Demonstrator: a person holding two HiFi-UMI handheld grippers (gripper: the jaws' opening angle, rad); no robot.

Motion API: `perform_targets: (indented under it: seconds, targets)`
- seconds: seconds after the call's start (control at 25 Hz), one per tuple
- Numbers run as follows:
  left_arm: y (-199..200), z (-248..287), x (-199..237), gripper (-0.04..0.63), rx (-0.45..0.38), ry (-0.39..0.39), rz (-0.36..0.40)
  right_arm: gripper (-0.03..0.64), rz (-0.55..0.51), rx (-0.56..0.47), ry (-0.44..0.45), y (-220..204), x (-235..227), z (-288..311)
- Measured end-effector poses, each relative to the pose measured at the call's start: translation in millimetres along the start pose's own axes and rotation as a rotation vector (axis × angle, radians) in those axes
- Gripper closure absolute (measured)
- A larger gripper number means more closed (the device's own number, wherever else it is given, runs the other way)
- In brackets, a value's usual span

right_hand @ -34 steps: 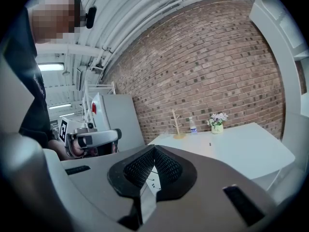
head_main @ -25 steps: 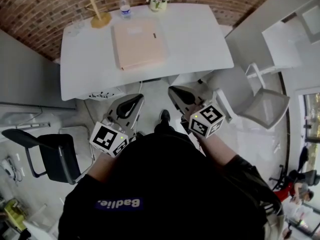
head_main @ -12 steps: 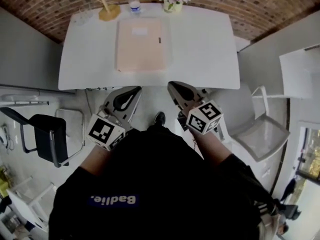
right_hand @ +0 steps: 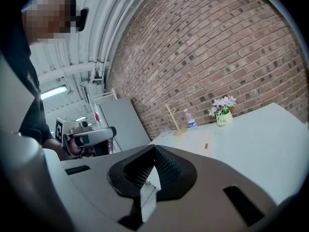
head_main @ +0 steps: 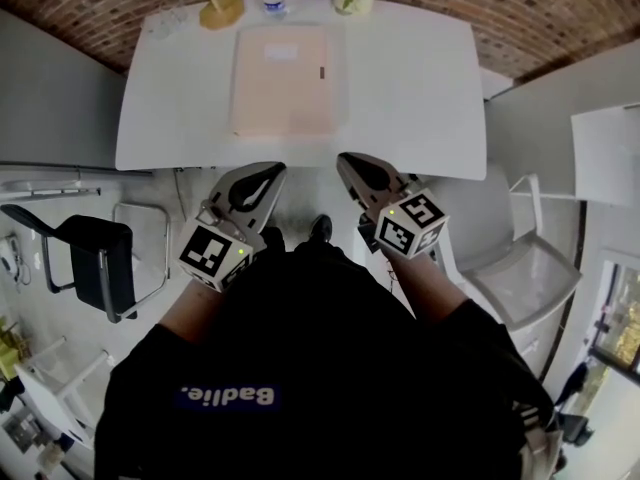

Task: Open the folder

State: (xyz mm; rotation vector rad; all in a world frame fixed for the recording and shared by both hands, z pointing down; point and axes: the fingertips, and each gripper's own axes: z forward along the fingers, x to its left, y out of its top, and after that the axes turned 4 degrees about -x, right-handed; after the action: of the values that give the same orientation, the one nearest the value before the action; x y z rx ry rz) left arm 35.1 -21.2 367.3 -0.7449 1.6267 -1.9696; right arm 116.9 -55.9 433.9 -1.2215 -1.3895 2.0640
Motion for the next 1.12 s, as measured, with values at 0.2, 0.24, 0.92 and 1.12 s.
perform_targets:
  seconds: [0.2,0.24,0.92,1.12]
  targets:
    - [-12,5,10,0.592,0.018,-0.039,-0.017,0.589,-0.008,0.026,-0.039,-5,-6,5]
    - [-13,6,12,0.593,0.017,-0.048,-0.019,0.589,-0.006,0.028,-0.048,-6,-8,7]
    - [-48,22,72,0.592,0.090,-0.094,0.035,0.589,0.019,0.033,-0.174,-13,-34,51]
    - [-70,32,88,0.592,0.131,-0.092,0.104,0.589,0.066,0.041,-0.254,-34,-66,62]
